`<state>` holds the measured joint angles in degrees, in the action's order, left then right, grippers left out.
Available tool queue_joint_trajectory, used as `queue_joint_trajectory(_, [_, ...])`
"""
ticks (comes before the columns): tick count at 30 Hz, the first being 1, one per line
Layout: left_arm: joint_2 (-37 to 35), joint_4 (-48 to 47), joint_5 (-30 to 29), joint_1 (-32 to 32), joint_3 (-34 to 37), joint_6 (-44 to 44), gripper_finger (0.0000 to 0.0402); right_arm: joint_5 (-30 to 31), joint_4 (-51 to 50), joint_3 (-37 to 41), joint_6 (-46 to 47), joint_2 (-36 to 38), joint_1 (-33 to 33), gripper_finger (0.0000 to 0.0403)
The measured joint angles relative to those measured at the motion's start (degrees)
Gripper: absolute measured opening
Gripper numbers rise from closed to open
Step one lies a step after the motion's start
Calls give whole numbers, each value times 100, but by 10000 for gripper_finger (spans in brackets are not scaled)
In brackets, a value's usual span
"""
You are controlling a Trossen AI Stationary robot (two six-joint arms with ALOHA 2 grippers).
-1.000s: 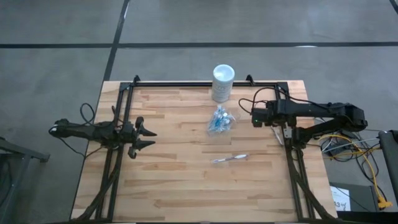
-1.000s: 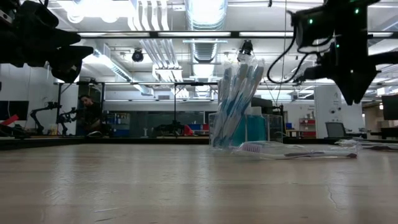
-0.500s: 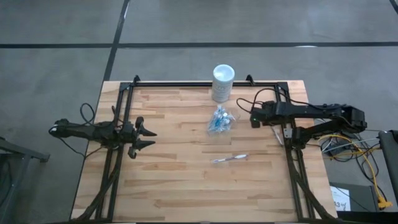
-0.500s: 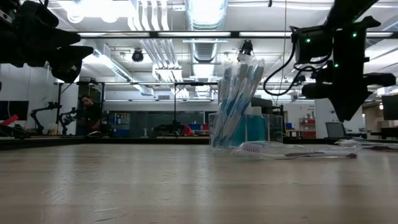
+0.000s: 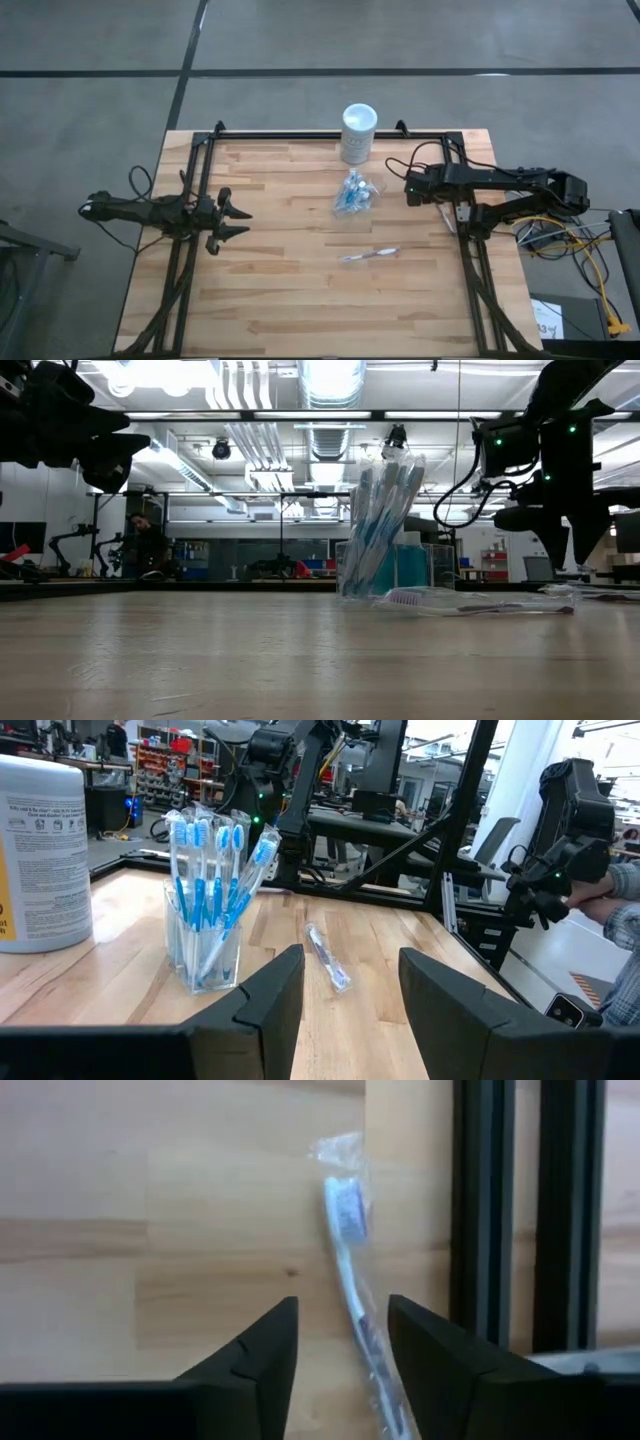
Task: Pick & Place toothbrushing station
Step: Put the purple toothbrush into the transparent organizer
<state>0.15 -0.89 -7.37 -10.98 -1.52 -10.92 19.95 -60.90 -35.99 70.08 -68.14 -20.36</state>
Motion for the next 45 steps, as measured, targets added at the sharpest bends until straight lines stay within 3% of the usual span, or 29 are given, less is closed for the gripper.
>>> queue_joint_trajectory(8, [0, 0, 0, 0, 0, -1, 170, 574, 29, 22, -349, -11, -129, 177])
queue_joint_trajectory(21, [-1, 0, 1, -2, 0, 0, 170, 145, 1627, 838, -1026, -20, -767, 156])
queue_joint_trajectory(37, [-1, 0, 1, -4, 0, -1, 170, 278, 1629, 704, -1525, -11, -819, 148])
queue_joint_trajectory(45, [-1, 0, 1, -4, 0, -1, 170, 518, 1164, 616, -1301, -13, -820, 141])
